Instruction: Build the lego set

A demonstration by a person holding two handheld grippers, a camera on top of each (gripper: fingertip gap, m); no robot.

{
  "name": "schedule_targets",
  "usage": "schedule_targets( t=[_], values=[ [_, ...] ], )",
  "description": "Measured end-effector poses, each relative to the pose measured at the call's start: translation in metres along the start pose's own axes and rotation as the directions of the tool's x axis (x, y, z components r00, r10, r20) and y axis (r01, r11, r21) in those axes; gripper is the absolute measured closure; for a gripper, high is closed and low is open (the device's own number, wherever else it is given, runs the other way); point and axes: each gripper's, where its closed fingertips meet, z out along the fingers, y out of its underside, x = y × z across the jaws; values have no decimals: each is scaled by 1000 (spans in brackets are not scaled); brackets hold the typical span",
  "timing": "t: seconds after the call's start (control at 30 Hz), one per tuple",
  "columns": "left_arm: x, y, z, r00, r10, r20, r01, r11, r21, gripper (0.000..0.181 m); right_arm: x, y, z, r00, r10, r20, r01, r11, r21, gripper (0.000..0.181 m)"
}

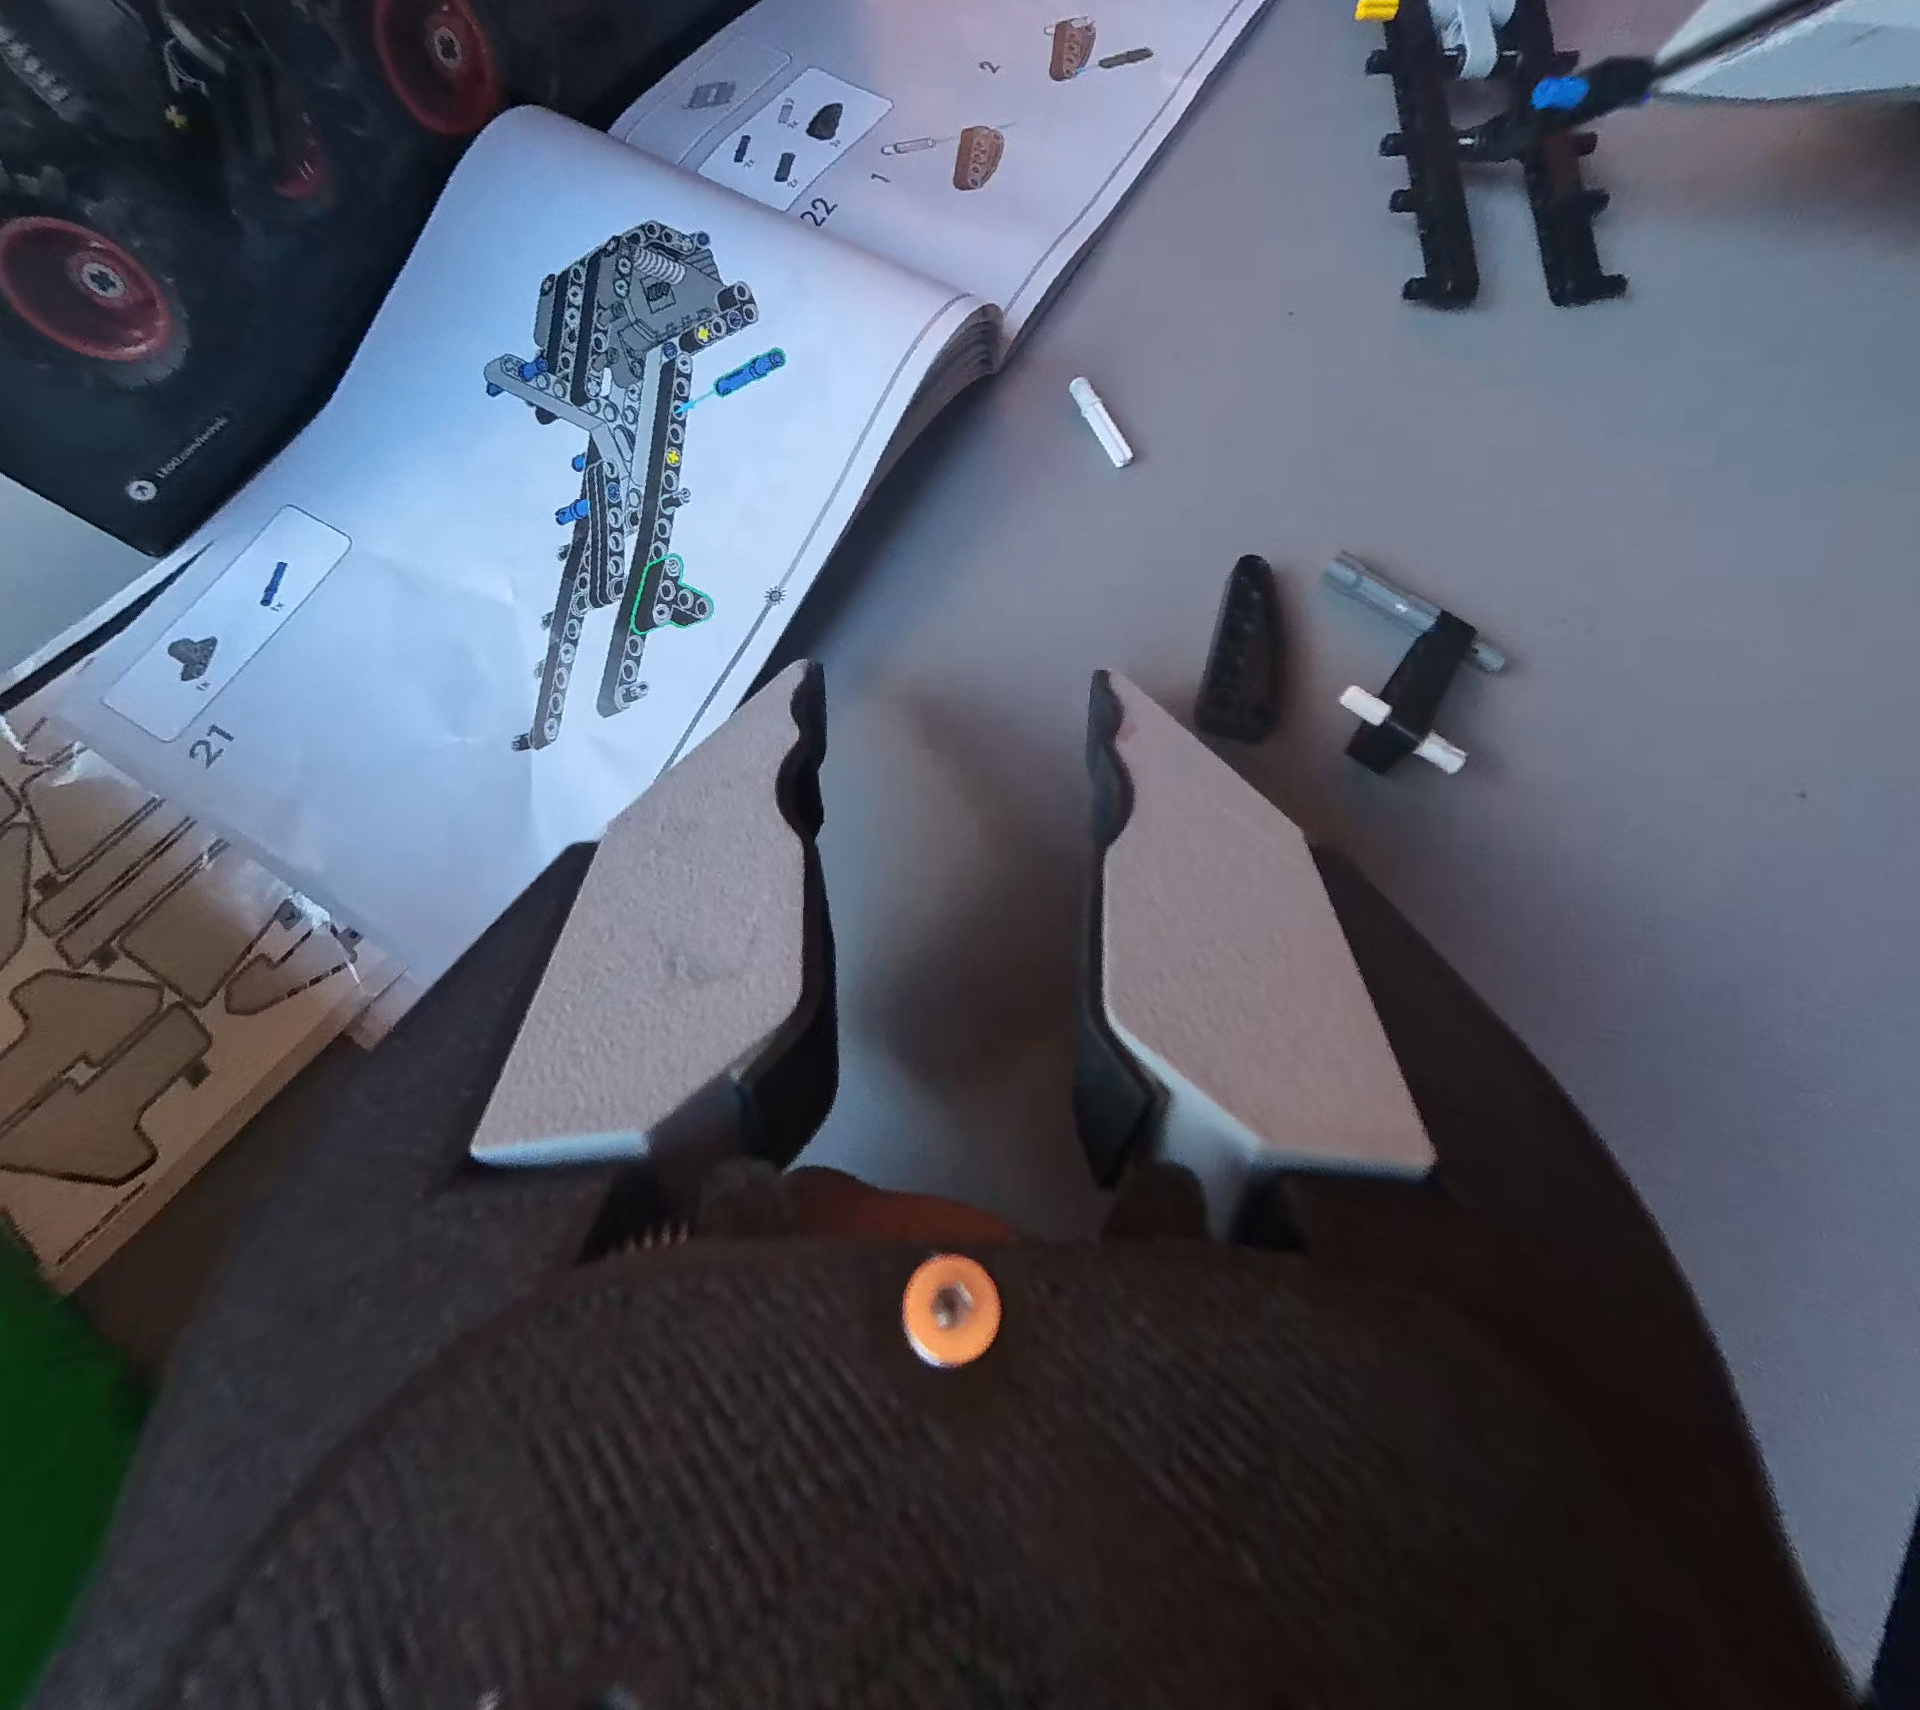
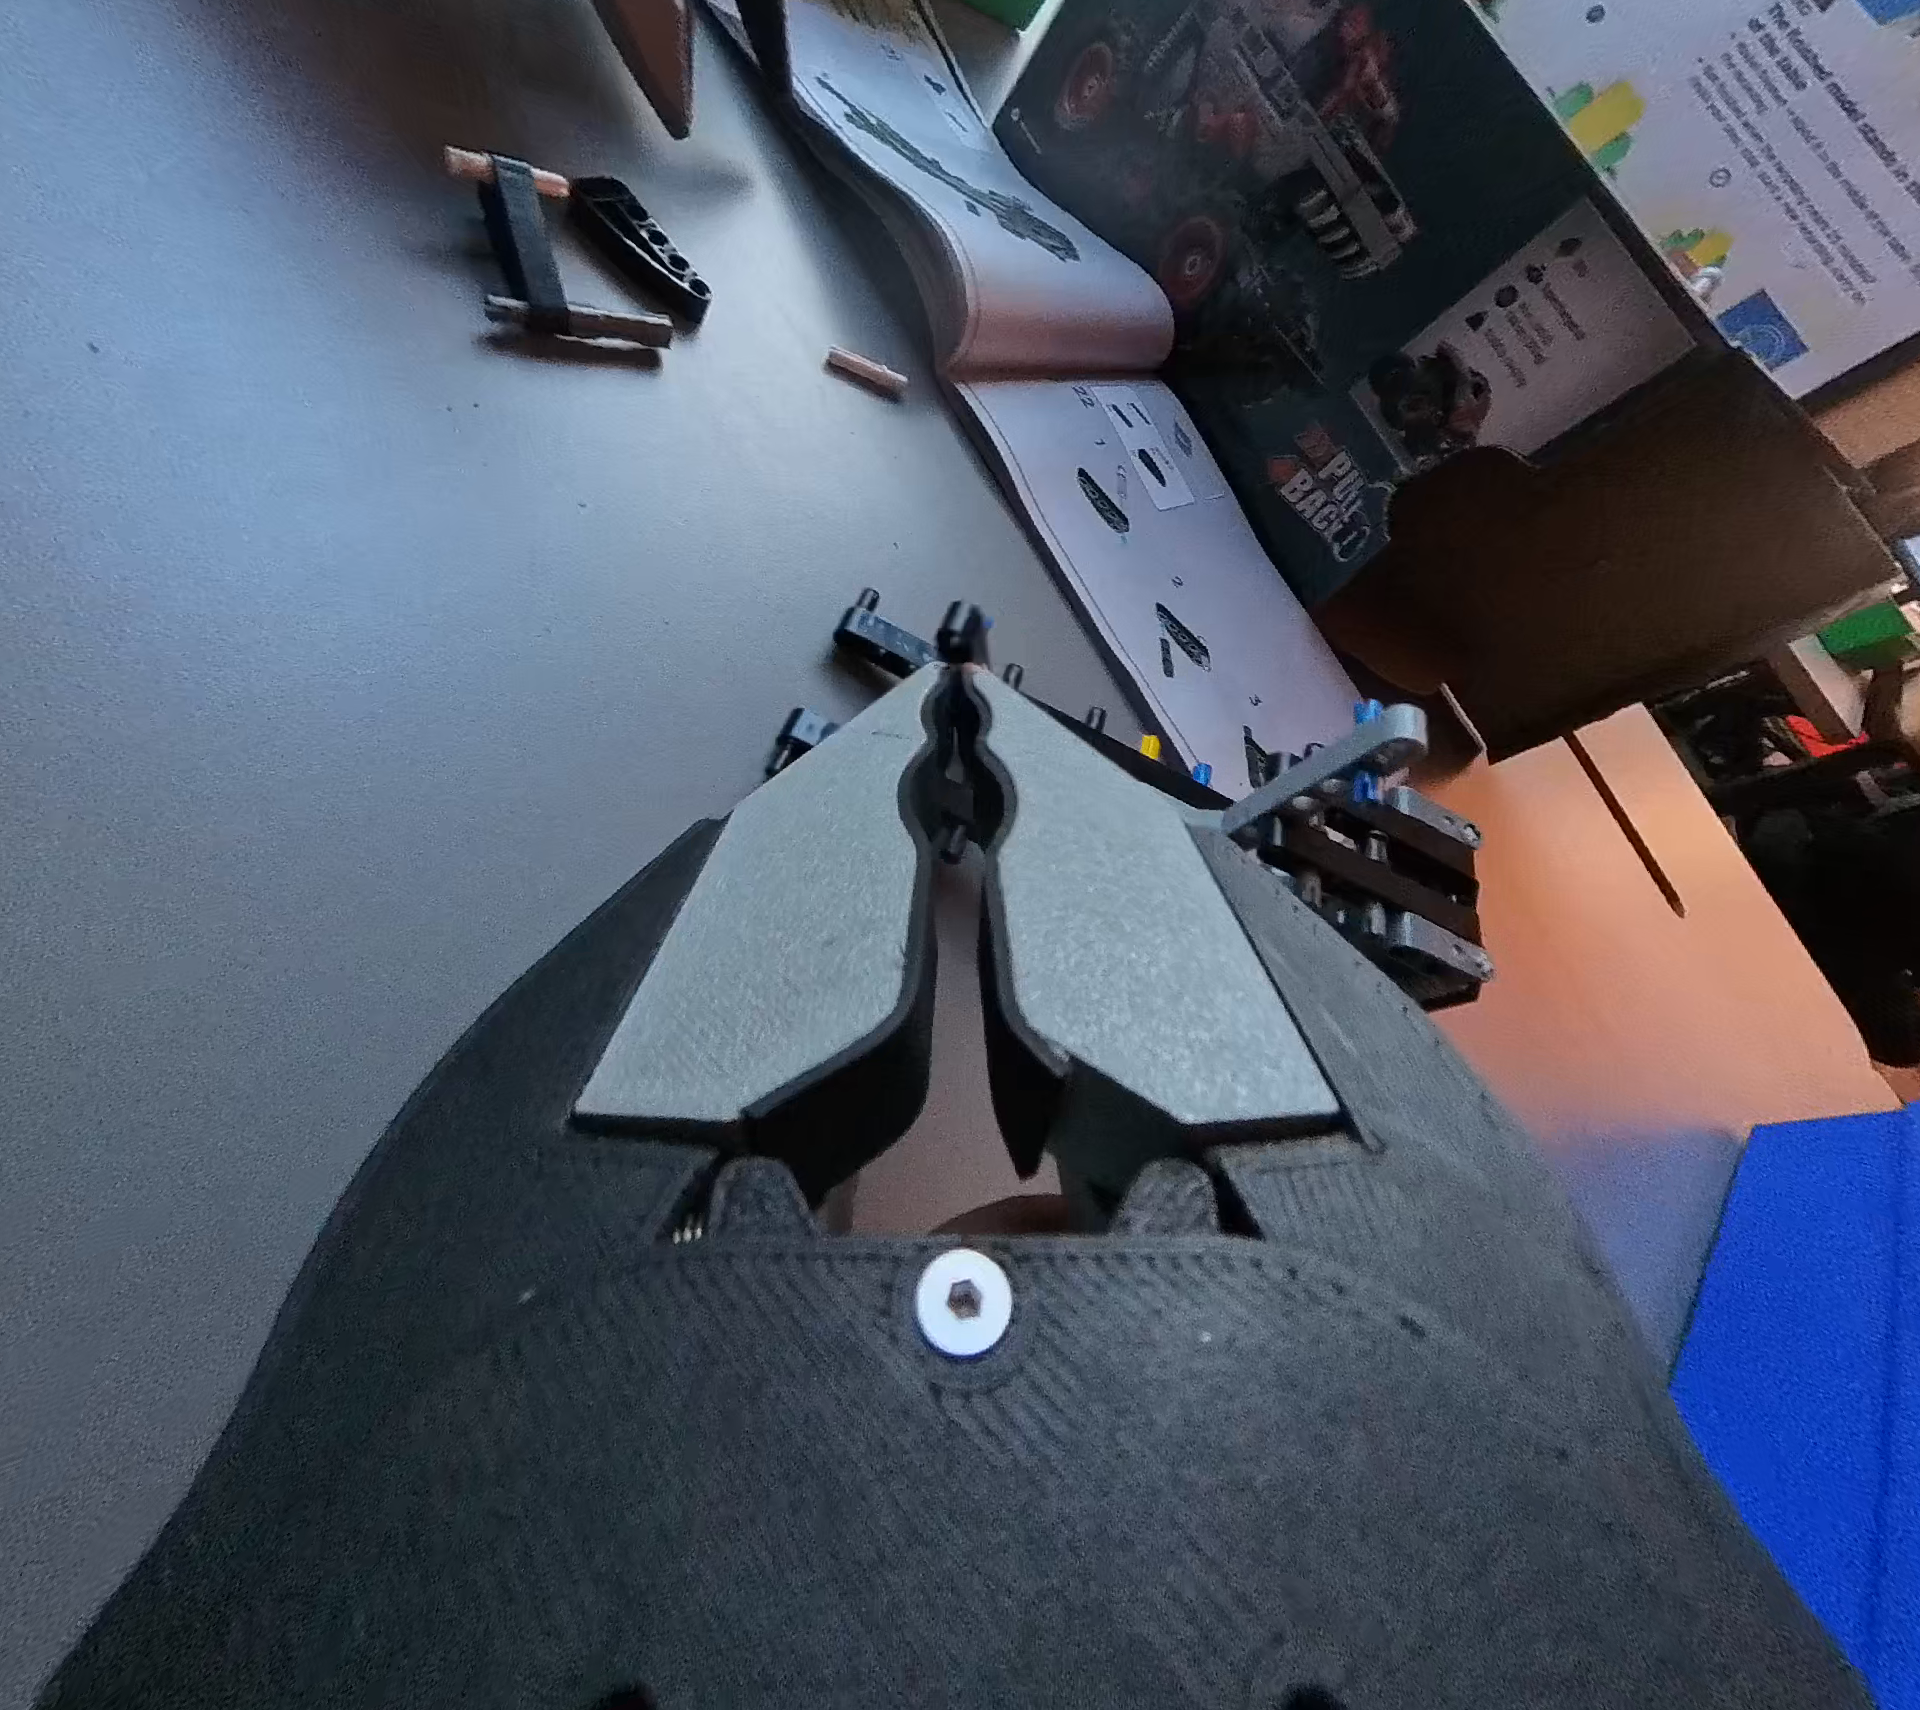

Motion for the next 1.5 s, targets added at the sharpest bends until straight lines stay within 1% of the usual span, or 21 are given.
schedule_targets(
  t=[0.07,0.17,0.27,0.53,0.73,0.83,0.9,0.97,1.03,1.13,1.27,1.33,1.4,1.5],
  values=[
    [-1,0,0,1000,-8,-2,8,1000,0,133,-4,-2,0,1000,-12,10,12,1000,5,181],
    [0,0,0,1000,2,3,-2,1000,-3,133,-5,2,3,999,-43,2,43,999,-27,181],
    [0,0,0,1000,4,6,-4,1000,-3,133,-4,2,3,998,-67,-19,66,997,-25,181],
    [1,1,-1,1000,9,3,-9,1000,-1,133,6,0,-2,999,-13,-50,13,1000,5,181],
    [-3,6,-8,999,-42,-26,43,999,0,132,11,1,-2,997,-8,-77,8,1000,9,179],
    [-12,9,-16,999,-52,0,52,998,19,132,19,1,-4,993,7,-120,-4,1000,20,174],
    [-14,9,-22,999,-53,4,53,998,44,132,29,-1,-8,985,24,-169,-16,999,52,174],
    [-17,11,-26,999,-31,22,30,998,51,132,43,-3,-14,969,49,-241,-26,995,97,177],
    [-21,12,-30,999,-39,21,38,997,65,132,57,-4,-21,947,75,-312,-34,990,136,181],
    [-25,13,-36,990,-134,-50,138,987,83,133,74,4,-26,920,133,-368,-87,987,138,180],
    [-21,12,-40,981,-158,-112,170,980,104,134,93,14,-34,876,190,-442,-143,980,138,180],
    [-19,15,-38,974,-177,-145,189,979,74,133,99,18,-36,862,210,-460,-163,977,141,180],
    [-19,20,-35,954,-241,-179,250,968,28,131,104,21,-38,852,224,-473,-177,974,143,180],
    [-19,20,-36,954,-238,-180,248,968,36,131,107,22,-42,842,248,-479,-190,968,166,180]
  ],
)
